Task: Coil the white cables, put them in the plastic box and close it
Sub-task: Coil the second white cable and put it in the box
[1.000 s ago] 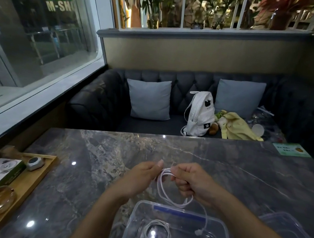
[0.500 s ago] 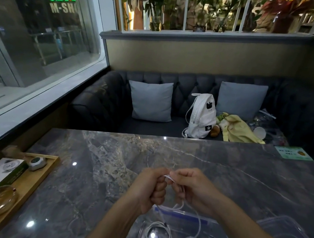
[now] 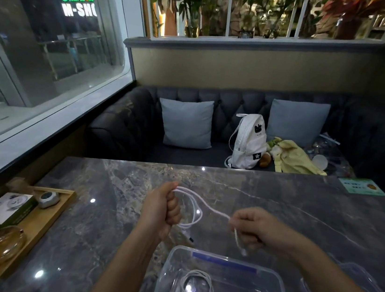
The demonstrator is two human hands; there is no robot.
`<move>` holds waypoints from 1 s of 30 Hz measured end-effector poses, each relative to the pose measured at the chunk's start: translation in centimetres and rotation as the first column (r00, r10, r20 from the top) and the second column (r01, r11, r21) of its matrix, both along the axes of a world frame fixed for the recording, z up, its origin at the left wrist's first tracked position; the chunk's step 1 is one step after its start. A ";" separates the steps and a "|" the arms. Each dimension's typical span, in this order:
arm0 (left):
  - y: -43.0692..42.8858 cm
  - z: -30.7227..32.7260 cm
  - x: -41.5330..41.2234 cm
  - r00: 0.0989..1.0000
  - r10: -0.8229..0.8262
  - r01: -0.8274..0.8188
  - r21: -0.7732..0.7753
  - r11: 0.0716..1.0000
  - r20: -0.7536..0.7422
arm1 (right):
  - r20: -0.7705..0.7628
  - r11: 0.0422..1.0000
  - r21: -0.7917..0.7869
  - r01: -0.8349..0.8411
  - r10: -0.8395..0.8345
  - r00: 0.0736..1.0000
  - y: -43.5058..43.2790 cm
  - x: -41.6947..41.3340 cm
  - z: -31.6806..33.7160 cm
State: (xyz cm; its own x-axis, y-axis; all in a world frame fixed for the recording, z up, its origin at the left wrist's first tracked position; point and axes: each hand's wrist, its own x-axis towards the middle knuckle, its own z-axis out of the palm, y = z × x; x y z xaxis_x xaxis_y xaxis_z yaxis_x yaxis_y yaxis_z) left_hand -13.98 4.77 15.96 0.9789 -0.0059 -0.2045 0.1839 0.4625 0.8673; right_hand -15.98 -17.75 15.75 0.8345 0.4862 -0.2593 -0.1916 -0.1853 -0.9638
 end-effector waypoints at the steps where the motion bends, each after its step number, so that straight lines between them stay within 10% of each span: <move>1: 0.0 -0.2 0.1 1.000 0.006 -0.006 -0.002 1.000 0.000 | -0.050 0.988 0.140 0.068 -0.062 0.997 0.1 0.0 0.3; 10: -1.7 -1.5 -0.3 0.992 -0.077 0.064 -0.130 0.989 -0.096 | -0.153 0.689 0.684 0.240 -0.185 0.971 3.2 0.0 3.5; 21: -0.5 -1.5 -1.0 0.978 -0.136 0.077 -0.324 0.943 -0.160 | 0.189 0.909 0.351 0.225 -0.304 0.934 5.6 -0.3 1.2; 30: -0.2 -1.2 -1.3 0.982 -0.123 0.087 -0.233 0.969 -0.143 | -0.167 0.624 0.724 0.296 -0.257 0.952 5.9 0.0 2.7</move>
State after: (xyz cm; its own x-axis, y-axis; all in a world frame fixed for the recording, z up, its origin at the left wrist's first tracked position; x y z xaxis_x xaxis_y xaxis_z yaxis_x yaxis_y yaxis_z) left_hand -15.24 4.60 14.80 0.9267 -0.1699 -0.3353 0.3658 0.6129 0.7004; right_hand -15.93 -11.85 18.46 0.9592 0.2803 0.0385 -0.1585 0.6452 -0.7474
